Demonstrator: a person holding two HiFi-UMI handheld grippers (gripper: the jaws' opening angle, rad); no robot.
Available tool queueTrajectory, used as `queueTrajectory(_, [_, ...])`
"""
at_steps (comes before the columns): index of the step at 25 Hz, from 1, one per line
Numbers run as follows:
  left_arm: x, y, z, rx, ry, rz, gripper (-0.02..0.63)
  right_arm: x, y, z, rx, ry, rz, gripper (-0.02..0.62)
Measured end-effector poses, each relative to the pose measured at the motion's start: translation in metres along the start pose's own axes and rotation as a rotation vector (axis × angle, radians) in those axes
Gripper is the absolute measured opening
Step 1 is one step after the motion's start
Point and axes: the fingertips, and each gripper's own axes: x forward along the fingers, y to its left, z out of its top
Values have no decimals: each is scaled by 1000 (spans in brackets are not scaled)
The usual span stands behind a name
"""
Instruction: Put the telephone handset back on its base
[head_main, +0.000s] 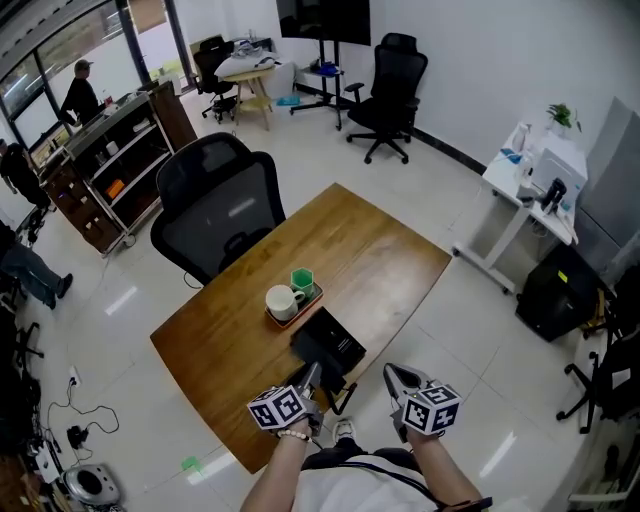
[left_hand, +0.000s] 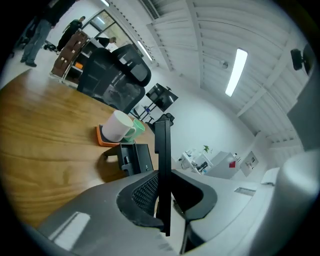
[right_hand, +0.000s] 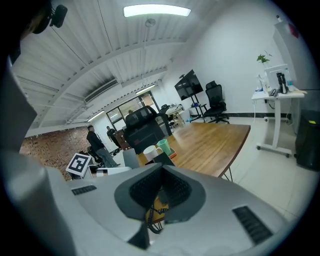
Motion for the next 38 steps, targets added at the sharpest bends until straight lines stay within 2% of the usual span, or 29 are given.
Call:
queueTrajectory(4, [19,14,-5,-82,-8,-44,74,10,-4,3,-11,6,2,0])
queueTrajectory(10, [39,42,-20,-190,-28,-68,74,19,-11,5,-15,20,-5,0])
queueTrajectory(16, [52,52,-16,-201,-46,-125,74,29,-12,-3,-10,51,3,0])
queueTrajectory(26, [64,59,-15,-202,-22,-221,74,42,-15,-2,-11,64,6,0])
queueTrajectory(38, [70,68,-27,-215,8,-191,75,45,-18,-4,-4,74,-2,0])
